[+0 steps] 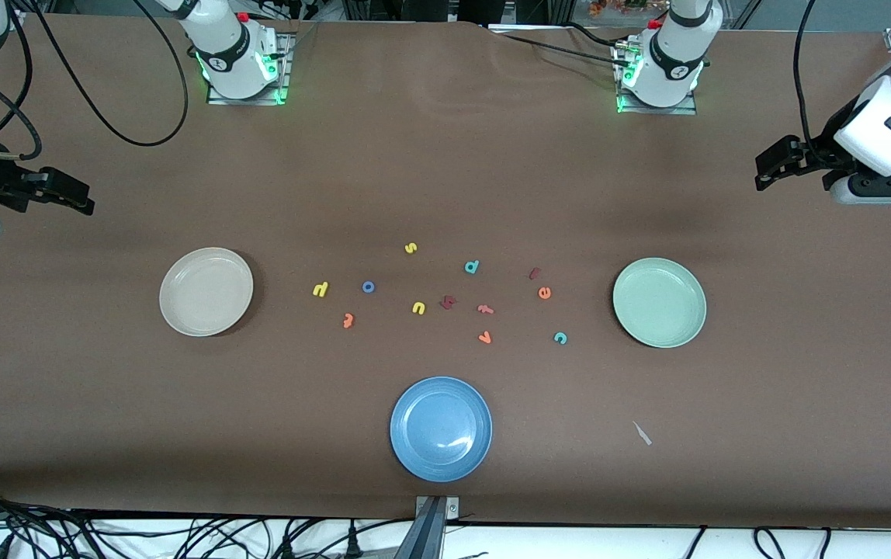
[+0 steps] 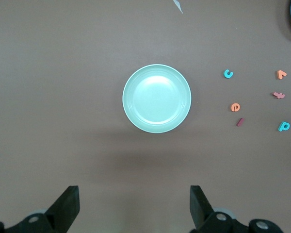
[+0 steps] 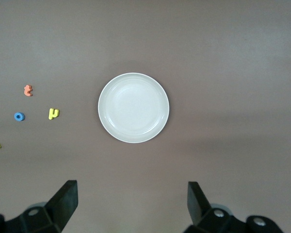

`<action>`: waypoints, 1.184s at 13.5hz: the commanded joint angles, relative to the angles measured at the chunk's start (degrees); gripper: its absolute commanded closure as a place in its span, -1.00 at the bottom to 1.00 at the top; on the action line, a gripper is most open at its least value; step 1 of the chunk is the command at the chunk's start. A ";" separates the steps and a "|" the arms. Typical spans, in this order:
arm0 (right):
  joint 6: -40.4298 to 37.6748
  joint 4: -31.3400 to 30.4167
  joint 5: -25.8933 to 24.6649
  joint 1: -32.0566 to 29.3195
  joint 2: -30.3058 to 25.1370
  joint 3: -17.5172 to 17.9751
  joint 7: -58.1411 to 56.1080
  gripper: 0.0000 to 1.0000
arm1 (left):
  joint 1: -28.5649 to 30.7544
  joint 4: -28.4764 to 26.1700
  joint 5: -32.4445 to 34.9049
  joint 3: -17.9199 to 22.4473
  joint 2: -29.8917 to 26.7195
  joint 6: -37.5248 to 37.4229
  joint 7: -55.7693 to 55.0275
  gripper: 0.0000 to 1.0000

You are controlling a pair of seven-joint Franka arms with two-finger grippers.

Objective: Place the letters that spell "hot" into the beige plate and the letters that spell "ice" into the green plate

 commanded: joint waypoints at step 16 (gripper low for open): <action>-0.36 -0.07 0.16 -0.18 -0.65 0.35 0.24 -1.00 | 0.15 0.88 -0.98 -0.30 -0.32 -0.62 1.06 -1.00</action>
